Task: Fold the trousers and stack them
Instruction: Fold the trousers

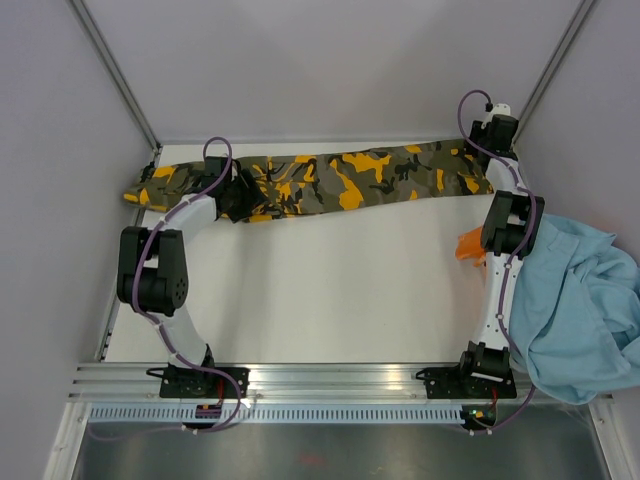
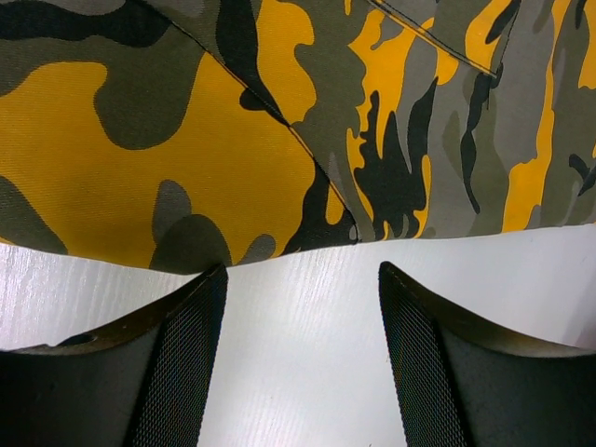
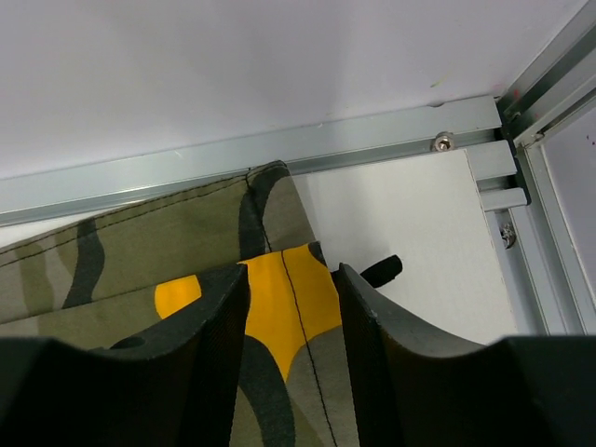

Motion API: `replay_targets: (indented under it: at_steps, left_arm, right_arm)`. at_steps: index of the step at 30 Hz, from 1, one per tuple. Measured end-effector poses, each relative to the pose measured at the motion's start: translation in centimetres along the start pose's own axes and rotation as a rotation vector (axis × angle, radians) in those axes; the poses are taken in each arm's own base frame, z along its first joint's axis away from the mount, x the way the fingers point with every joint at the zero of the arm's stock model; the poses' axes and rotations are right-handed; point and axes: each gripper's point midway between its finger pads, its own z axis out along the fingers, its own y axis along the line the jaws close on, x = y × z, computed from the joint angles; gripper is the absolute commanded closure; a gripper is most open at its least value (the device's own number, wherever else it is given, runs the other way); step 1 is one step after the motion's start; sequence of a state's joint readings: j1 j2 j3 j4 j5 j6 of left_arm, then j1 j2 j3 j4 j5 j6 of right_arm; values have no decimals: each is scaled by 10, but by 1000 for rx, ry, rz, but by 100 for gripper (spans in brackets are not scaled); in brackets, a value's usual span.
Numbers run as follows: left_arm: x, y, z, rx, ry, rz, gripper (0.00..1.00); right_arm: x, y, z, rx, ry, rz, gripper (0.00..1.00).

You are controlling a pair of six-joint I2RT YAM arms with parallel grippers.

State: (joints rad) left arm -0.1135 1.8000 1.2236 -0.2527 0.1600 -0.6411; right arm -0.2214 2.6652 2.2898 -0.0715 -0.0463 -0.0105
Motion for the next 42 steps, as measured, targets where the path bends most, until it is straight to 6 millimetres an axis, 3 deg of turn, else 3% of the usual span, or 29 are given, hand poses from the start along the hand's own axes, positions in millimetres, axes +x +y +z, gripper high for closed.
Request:
replay_targets:
  at_steps: [15, 23, 33, 42]
  left_arm:
    - [-1, 0, 2, 0, 0, 0, 28]
    - [-2, -1, 1, 2, -2, 0, 28]
    - [-2, -1, 1, 2, -3, 1, 28]
    - [-2, -1, 1, 2, -3, 1, 29]
  right_arm:
    - [16, -4, 9, 17, 23, -12, 61]
    - [15, -4, 9, 16, 24, -20, 100]
    - [6, -2, 10, 12, -7, -10, 100]
    - [-33, 1, 4, 4, -114, 13, 100]
